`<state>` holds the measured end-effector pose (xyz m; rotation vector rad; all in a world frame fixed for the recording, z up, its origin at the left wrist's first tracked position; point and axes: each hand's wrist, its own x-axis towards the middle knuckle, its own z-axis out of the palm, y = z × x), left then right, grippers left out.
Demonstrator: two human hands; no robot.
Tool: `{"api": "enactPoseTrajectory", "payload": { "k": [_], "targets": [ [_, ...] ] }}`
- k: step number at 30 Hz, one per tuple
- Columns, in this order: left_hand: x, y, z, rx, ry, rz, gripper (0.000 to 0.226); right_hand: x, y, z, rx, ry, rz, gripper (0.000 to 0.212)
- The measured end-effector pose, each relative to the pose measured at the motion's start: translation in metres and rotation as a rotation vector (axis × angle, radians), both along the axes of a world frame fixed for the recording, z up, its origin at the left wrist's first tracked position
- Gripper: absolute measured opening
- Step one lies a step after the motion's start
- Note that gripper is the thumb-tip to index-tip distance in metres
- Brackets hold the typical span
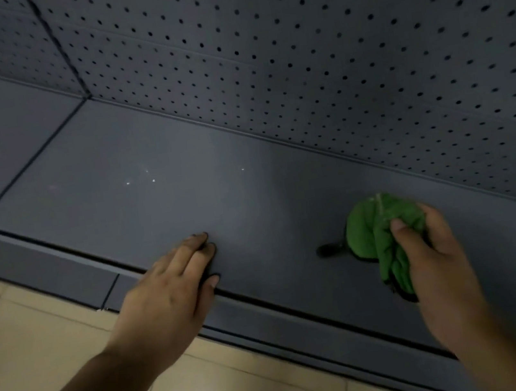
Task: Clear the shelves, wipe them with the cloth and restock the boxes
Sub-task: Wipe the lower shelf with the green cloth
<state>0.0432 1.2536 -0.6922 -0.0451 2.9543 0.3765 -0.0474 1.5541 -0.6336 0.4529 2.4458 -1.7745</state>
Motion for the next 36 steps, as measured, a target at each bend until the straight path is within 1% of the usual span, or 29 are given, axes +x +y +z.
{"api": "enactPoseTrajectory", "payload": {
  "k": [3, 6, 8, 10, 12, 14, 16, 19, 20, 22, 25, 30, 36],
  "targets": [
    [-0.003, -0.009, 0.002, -0.006, 0.001, -0.002, 0.062, -0.006, 0.004, -0.018, 0.175, 0.028, 0.034, 0.025],
    [-0.006, -0.032, 0.009, -0.033, 0.012, 0.047, 0.065, -0.009, 0.010, -0.039, 0.311, 0.018, 0.055, 0.034],
    [-0.008, -0.051, 0.011, -0.047, 0.001, 0.073, 0.068, -0.011, 0.016, -0.047, 0.434, 0.061, 0.061, 0.040],
    [-0.008, -0.069, 0.011, -0.050, -0.021, 0.089, 0.072, -0.012, 0.018, -0.047, 0.553, 0.114, 0.018, 0.048],
    [-0.006, -0.082, 0.010, -0.058, -0.039, 0.093, 0.074, -0.010, 0.021, -0.048, 0.639, 0.173, 0.018, 0.049],
    [-0.005, -0.090, 0.009, -0.052, -0.050, 0.079, 0.076, -0.009, 0.017, -0.047, 0.627, 0.092, 0.046, 0.047],
    [-0.004, -0.095, 0.011, -0.033, -0.047, 0.061, 0.072, -0.007, 0.010, -0.048, 0.657, 0.029, 0.096, 0.045],
    [-0.005, -0.105, 0.011, -0.024, -0.034, 0.021, 0.066, -0.007, -0.003, -0.049, 0.767, -0.025, 0.191, 0.066],
    [-0.005, -0.108, 0.010, -0.019, -0.033, 0.010, 0.065, -0.009, -0.007, -0.051, 0.781, -0.035, 0.188, 0.068],
    [-0.002, -0.112, 0.006, -0.018, -0.014, 0.002, 0.065, -0.015, -0.012, -0.059, 0.793, -0.008, 0.153, 0.065],
    [0.000, -0.113, 0.003, -0.041, 0.001, -0.012, 0.073, -0.031, -0.025, -0.065, 0.832, 0.045, 0.134, 0.059],
    [0.001, -0.113, 0.000, -0.088, 0.037, -0.033, 0.061, -0.075, -0.055, -0.072, 0.897, 0.068, 0.171, 0.055],
    [0.002, -0.115, -0.005, -0.080, 0.084, -0.051, 0.060, -0.115, -0.103, -0.085, 0.948, 0.163, 0.247, 0.055]
  ]
}}
